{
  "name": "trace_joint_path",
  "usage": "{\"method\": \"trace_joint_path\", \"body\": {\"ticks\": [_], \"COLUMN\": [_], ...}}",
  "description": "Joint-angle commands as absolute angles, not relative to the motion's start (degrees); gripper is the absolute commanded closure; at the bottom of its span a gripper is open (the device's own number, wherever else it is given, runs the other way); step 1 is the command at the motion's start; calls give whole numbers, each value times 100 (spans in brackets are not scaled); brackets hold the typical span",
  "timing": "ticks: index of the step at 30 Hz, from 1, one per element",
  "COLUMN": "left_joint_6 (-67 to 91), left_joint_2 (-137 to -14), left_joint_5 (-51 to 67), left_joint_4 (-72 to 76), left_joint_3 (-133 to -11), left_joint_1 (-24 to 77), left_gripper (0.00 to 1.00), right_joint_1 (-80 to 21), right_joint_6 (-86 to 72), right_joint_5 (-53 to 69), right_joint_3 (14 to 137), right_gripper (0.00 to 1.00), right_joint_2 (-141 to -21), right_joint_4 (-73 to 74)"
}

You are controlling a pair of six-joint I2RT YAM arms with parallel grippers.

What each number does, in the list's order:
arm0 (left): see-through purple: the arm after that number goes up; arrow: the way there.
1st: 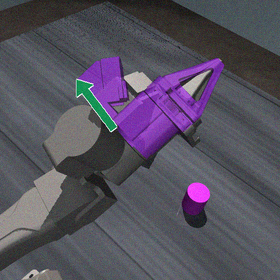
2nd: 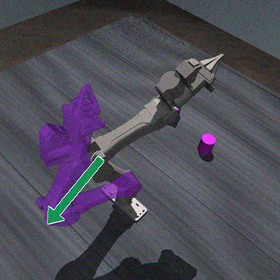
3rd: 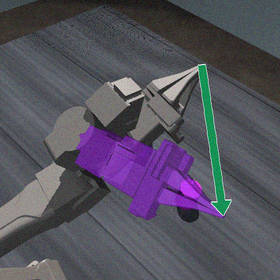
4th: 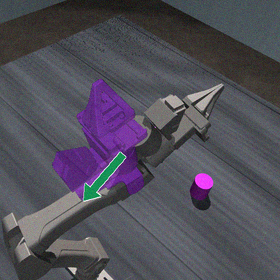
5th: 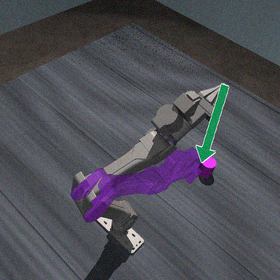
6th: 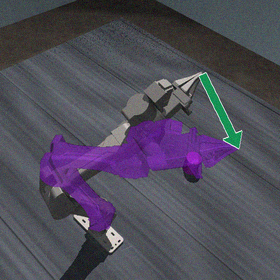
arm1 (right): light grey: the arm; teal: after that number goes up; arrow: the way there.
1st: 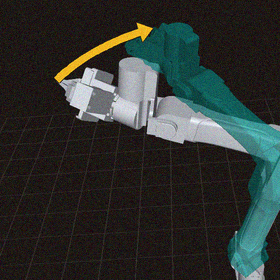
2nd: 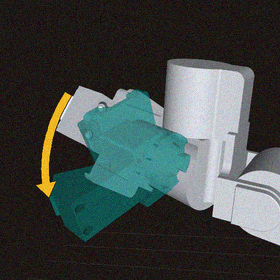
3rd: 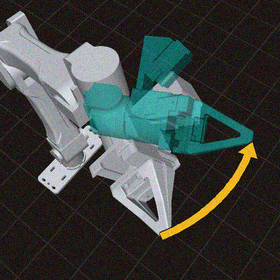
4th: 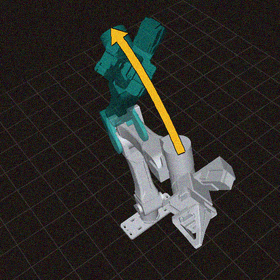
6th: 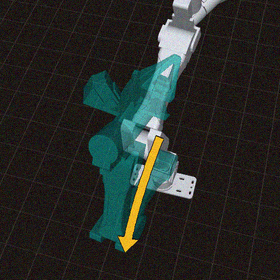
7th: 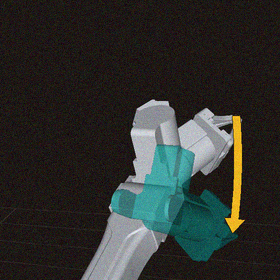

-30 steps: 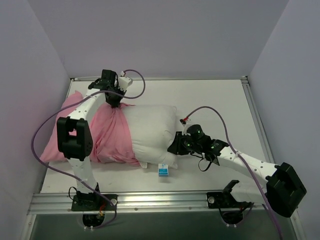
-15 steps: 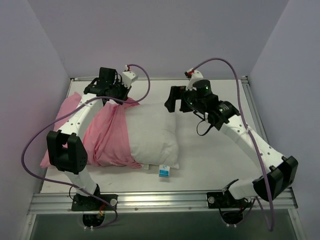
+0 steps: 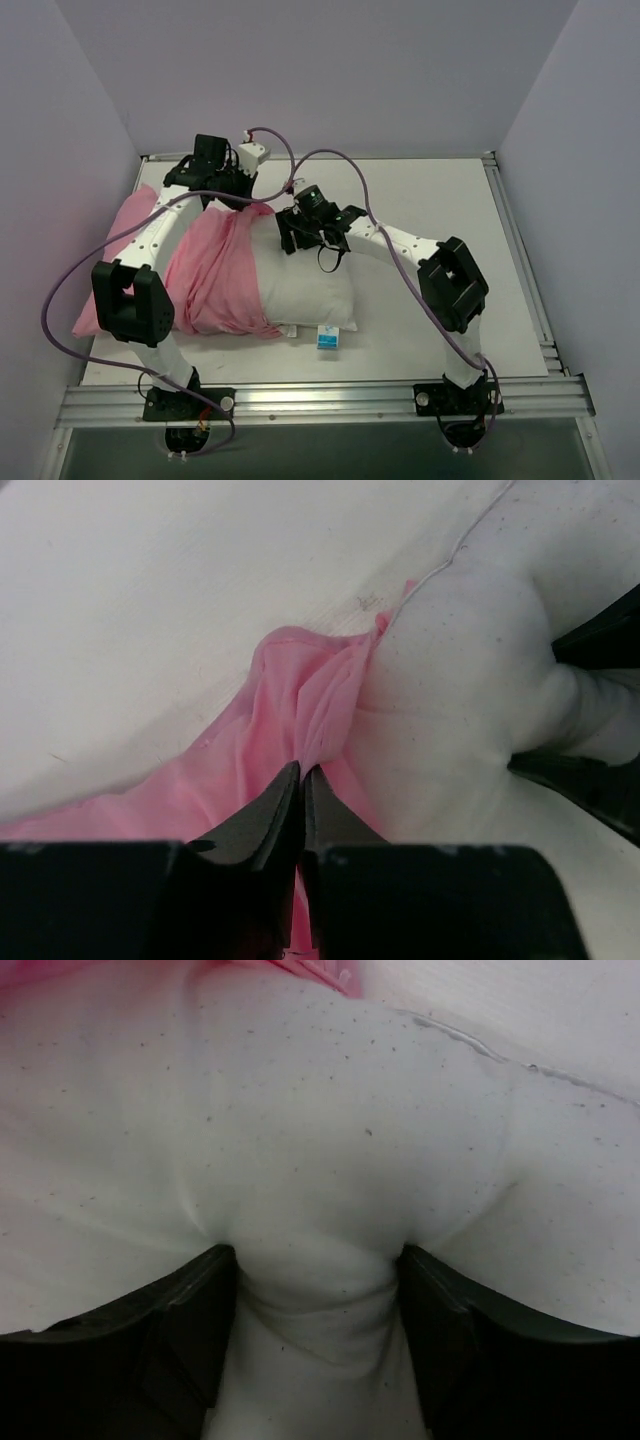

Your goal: Remove the pillowcase from the pillow

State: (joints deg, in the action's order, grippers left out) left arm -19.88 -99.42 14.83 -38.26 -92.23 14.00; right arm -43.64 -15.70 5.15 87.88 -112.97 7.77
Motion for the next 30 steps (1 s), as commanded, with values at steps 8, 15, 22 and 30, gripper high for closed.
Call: {"method": "trace_joint_path", "body": {"ticks": [8,15,22,30], "left_joint_6": [-2135,-3337,-4184,-3200], "left_joint_2": [-9686,-8599,-7182,-6750], "left_joint_5": [2452,2699,1864,1153], "left_joint_4": [-5948,-7880,-8439,-6200], "left_joint_3": [-10406,-10223,-8013,-6487], "left_joint_1": [739,177,175,536], "left_gripper": [4,6,6,5], "right_joint_1": [-4342,-4097,-3551,-3507], "right_joint_6": [-1696,-2371,-2864,-3015], "right_joint_5": [527,1405,1415,1441], "right_joint_3": [7866,7621,7349,7216], "right_gripper": [100,100,100,100], "right_joint_2": [-11199,-10442,-10283,-10222], "right_joint_4": [888,256,-262,-440]}}
